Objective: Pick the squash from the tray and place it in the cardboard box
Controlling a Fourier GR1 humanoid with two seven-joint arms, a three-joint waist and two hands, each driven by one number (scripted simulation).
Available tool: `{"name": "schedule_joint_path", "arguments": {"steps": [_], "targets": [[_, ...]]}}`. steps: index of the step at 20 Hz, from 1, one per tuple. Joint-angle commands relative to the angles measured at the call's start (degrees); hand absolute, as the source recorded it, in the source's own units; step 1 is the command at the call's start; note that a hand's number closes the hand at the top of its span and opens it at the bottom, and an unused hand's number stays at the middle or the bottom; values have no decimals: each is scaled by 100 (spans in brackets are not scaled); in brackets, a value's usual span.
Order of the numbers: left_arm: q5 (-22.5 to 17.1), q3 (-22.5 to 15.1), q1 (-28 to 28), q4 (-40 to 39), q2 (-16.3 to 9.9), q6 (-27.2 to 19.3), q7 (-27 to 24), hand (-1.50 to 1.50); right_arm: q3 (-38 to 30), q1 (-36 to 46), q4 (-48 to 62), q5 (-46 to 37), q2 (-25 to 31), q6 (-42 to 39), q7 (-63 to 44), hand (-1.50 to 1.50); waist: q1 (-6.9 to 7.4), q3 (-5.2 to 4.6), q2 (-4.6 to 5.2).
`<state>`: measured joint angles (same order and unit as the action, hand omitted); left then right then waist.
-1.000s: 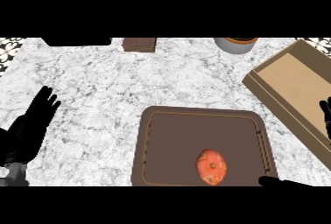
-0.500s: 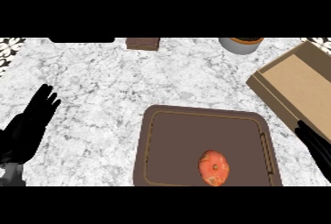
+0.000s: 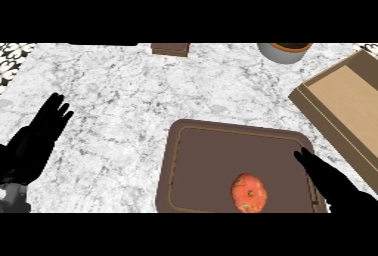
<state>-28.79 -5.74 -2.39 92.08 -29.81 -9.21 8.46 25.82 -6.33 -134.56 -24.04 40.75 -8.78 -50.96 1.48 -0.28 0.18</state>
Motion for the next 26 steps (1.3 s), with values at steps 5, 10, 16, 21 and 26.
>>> {"name": "schedule_joint_path", "arguments": {"steps": [5,10,16,21,26], "targets": [[237,-14,249,38,252,44,-90,0,917,1440,8,35,-1148,-930,-2346,-150,-61,14,-19],[67,375,632,68,145,438,-360,0,906,1100,228,5,-1048,-921,-2053,-150,-100,19,-30],[418,191,63,-144,547,82,54,0,987,1332,730,-178,-1511,-983,-1835,-150,-137,24,-16],[110,632,297,443,200,547,431,0,1169,1159,507,-585,-1738,-1004,-1809,-150,-131,26,-31],[400,678,281,162,524,534,185,0,1040,1492,1124,-797,-2064,-1205,-1416,-150,-130,25,-20]]}}
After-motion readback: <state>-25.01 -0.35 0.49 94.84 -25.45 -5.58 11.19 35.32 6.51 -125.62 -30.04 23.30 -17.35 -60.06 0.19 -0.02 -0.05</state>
